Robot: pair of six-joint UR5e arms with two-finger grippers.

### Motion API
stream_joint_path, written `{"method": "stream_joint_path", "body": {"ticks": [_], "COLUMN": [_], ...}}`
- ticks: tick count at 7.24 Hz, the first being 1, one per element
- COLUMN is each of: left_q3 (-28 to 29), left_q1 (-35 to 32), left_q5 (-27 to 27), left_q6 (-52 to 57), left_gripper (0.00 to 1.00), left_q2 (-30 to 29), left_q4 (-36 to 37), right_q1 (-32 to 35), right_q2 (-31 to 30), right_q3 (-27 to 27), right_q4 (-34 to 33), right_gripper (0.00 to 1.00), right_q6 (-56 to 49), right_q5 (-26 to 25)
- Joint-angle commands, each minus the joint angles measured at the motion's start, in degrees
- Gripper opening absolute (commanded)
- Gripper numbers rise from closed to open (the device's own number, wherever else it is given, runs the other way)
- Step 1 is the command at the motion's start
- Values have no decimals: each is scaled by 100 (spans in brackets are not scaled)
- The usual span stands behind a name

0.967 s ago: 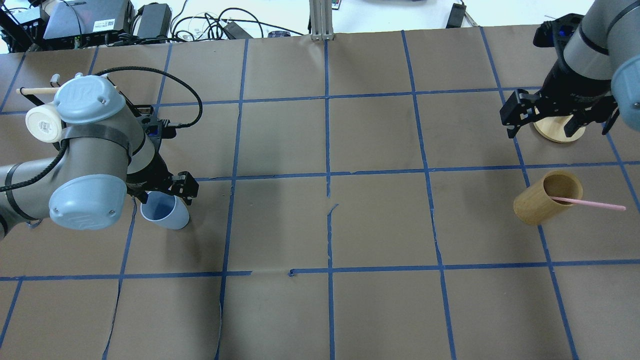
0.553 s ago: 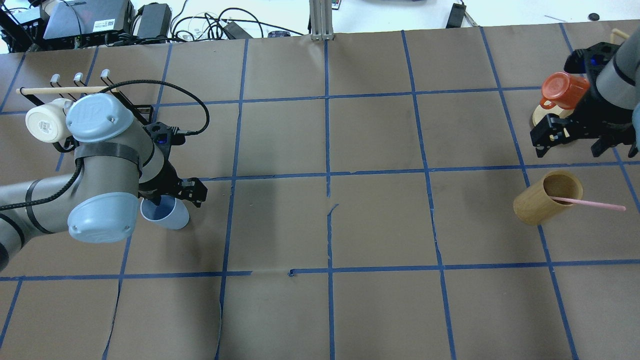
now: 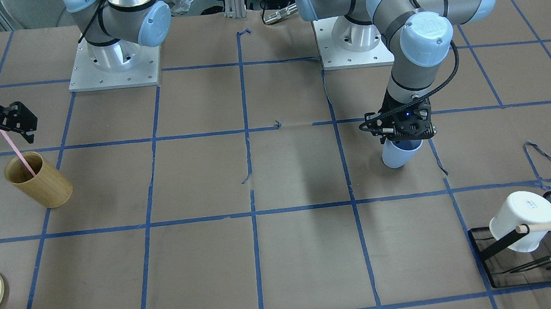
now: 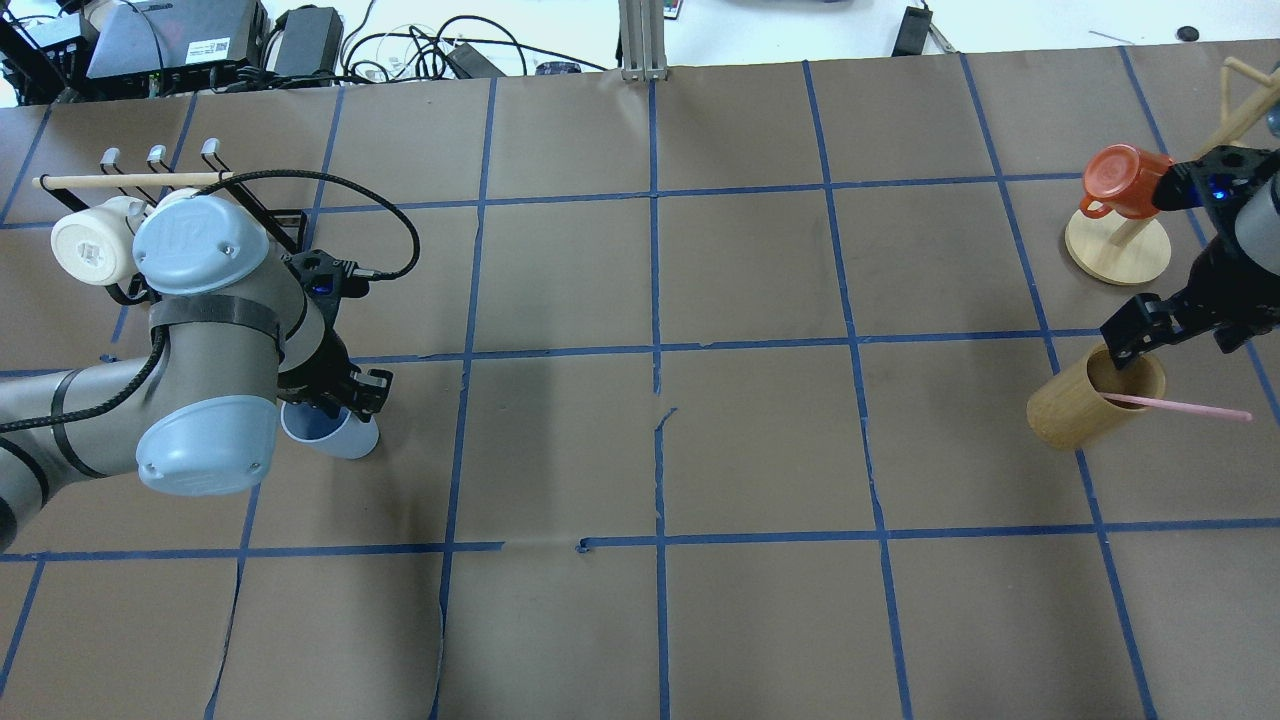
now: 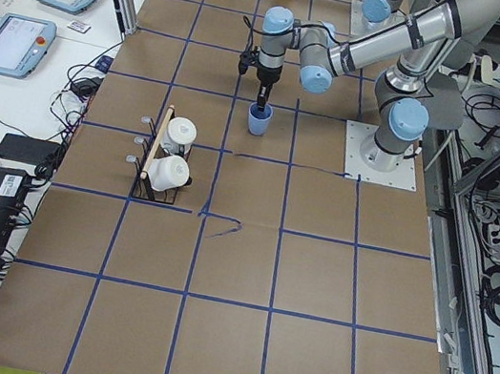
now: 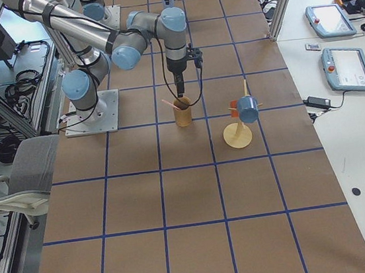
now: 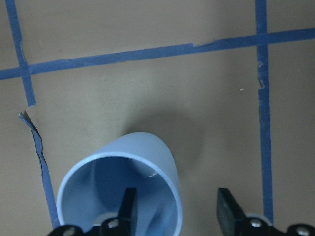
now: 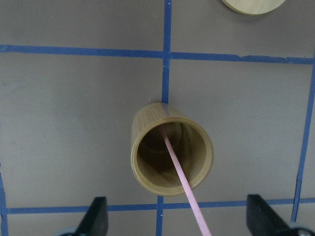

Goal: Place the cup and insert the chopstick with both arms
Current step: 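Grasp the blue cup rim with the left gripper while the right descends to the chopstick, then carry the blue cup to center with the left while the right pulls the chopstick out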

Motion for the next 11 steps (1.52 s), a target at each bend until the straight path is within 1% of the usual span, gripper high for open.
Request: {"method": "stream_joint_path", "body": {"ticks": [1, 2, 3, 4, 5, 6, 7, 8, 9, 10, 11], "left_q3": [7, 16, 147, 522, 900, 1243, 1638, 2042, 2229, 2292, 2458], "left_q1": [6, -3, -3, -81, -221, -631, -1158, -1537, -1950, -2372, -2611], "left_q5": [5, 5, 5, -21, -108, -196, -232, -241, -241, -232, -241], "left_q6": [-8, -34, -678, -1398, -1944, -2446, -3147, -3632, -4316, -4784, -5267], "left_gripper": [0, 0, 0, 0, 0, 0, 0, 0, 0, 0, 0], "left_q2": [39, 56, 39, -135, -163, -172, -233, -425, -627, -838, -1119], "left_q4": [7, 25, 8, -149, -586, -877, -1019, -1299, -1398, -1277, -971], "right_q1": [-148, -427, -500, -614, -641, -641, -641, -650, -650, -650, -650], "right_q2": [-114, -123, -132, -132, -141, -141, -132, -141, -106, -97, -88], "right_q3": [89, 98, 281, 492, 555, 555, 564, 564, 573, 564, 564], "right_q4": [-34, 53, -33, -182, -332, -316, -229, -228, -210, -219, -228], "right_gripper": [99, 99, 99, 100, 87, 86, 85, 79, 64, 49, 33], "right_q6": [-780, -837, -847, -890, -917, -952, -917, -926, -943, -943, -943], "right_q5": [-8, 1, 1, 1, 1, -7, -8, -8, -16, -138, -226]}}
